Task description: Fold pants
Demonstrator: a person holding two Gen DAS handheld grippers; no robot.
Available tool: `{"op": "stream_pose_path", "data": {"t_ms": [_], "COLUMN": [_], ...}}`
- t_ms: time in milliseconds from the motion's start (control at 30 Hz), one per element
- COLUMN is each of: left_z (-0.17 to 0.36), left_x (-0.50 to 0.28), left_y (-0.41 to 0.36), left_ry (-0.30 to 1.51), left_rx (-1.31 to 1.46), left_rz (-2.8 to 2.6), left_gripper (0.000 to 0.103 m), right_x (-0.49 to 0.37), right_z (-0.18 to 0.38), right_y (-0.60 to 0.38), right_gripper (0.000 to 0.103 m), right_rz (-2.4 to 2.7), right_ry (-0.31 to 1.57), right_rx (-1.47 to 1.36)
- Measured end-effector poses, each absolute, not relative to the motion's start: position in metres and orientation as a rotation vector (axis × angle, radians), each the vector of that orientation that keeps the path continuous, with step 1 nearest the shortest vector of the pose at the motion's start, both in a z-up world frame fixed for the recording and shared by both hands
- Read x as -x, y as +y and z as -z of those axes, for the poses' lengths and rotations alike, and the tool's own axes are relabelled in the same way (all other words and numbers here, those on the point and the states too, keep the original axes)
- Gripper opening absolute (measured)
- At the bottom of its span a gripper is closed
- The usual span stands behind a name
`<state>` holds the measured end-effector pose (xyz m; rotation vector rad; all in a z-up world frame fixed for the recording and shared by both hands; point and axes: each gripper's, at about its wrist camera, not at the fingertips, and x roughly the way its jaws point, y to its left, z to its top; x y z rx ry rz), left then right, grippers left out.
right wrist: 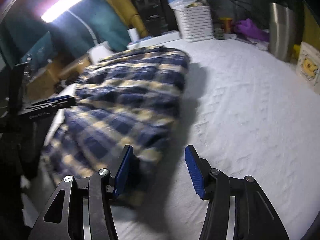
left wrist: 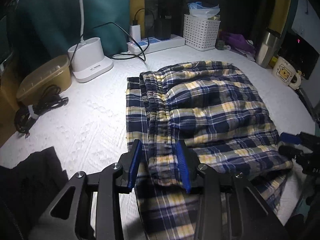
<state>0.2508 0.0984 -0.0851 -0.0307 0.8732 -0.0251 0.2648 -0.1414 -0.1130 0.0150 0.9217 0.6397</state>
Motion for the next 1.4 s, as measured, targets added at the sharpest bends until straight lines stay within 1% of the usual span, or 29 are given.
{"op": "stream_pose_path", "data": {"t_ms": [167, 200, 233, 300, 467, 533, 600, 633, 667, 700, 733, 867, 900, 933, 1033, 1200, 1267, 1300, 1333, 1367, 1400], "left_z": [0.081, 0.082, 0.083, 0.085, 0.086, 0.087, 0.088, 0.089, 0.09, 0.092, 0.092, 0.088, 0.085, 0.083, 0.08, 0.09, 0.087, 0.084, 0.083, 0.081, 0.078], "left_x": [-0.232, -0.23, -0.229, -0.226, -0.223, -0.223, -0.223, -0.224, -0.224, -0.225, -0.225, -0.22, -0.217, -0.214, -0.21, -0.212, -0.209, -0.208, -0.208, -0.209, -0.21], "left_y": [0.1, 0.101, 0.102, 0.104, 0.104, 0.104, 0.1, 0.098, 0.097, 0.096, 0.095, 0.098, 0.099, 0.1, 0.107, 0.123, 0.126, 0.127, 0.126, 0.124, 0.123], "left_ry": [0.864, 0.865, 0.866, 0.865, 0.858, 0.843, 0.826, 0.819, 0.823, 0.832, 0.832, 0.824, 0.819, 0.815, 0.809, 0.854, 0.84, 0.833, 0.835, 0.837, 0.833], "left_rx": [0.076, 0.077, 0.083, 0.111, 0.123, 0.121, 0.085, 0.063, 0.054, 0.054, 0.052, 0.06, 0.065, 0.061, 0.059, 0.114, 0.131, 0.127, 0.123, 0.116, 0.111], "left_rz": [0.071, 0.069, 0.062, 0.06, 0.061, 0.054, 0.048, 0.044, 0.05, 0.062, 0.062, 0.055, 0.056, 0.055, 0.032, 0.027, 0.03, 0.037, 0.042, 0.05, 0.061], "left_gripper": [0.036, 0.036, 0.036, 0.036, 0.036, 0.036, 0.035, 0.033, 0.023, 0.017, 0.017, 0.009, 0.003, 0.0, 0.0, 0.0, 0.0, 0.0, 0.0, 0.0, 0.0], "right_x": [-0.255, -0.254, -0.253, -0.25, -0.247, -0.246, -0.244, -0.242, -0.24, -0.238, -0.236, -0.227, -0.224, -0.222, -0.221, -0.223, -0.225, -0.226, -0.227, -0.229, -0.231], "right_z": [0.117, 0.117, 0.116, 0.117, 0.117, 0.116, 0.116, 0.116, 0.115, 0.115, 0.114, 0.105, 0.103, 0.103, 0.111, 0.114, 0.113, 0.112, 0.11, 0.108, 0.106], "right_y": [-0.131, -0.131, -0.129, -0.125, -0.128, -0.129, -0.128, -0.127, -0.126, -0.125, -0.125, -0.126, -0.126, -0.126, -0.124, -0.126, -0.129, -0.13, -0.133, -0.135, -0.139], "right_gripper": [0.056, 0.053, 0.049, 0.048, 0.029, 0.019, 0.015, 0.014, 0.013, 0.011, 0.01, 0.009, 0.009, 0.009, 0.009, 0.01, 0.017, 0.029, 0.043, 0.052, 0.067], "right_rz": [-0.665, -0.677, -0.68, -0.68, -0.669, -0.664, -0.661, -0.662, -0.661, -0.658, -0.655, -0.667, -0.665, -0.659, -0.641, -0.609, -0.594, -0.58, -0.57, -0.56, -0.553], "right_ry": [0.929, 0.932, 0.932, 0.932, 0.923, 0.917, 0.918, 0.918, 0.917, 0.914, 0.912, 0.904, 0.899, 0.898, 0.915, 0.919, 0.924, 0.919, 0.911, 0.903, 0.894], "right_rx": [-0.026, -0.032, -0.028, -0.013, -0.018, -0.019, -0.015, -0.01, -0.006, -0.003, -0.004, -0.004, 0.003, 0.012, 0.037, 0.041, 0.045, 0.047, 0.049, 0.047, 0.04]}}
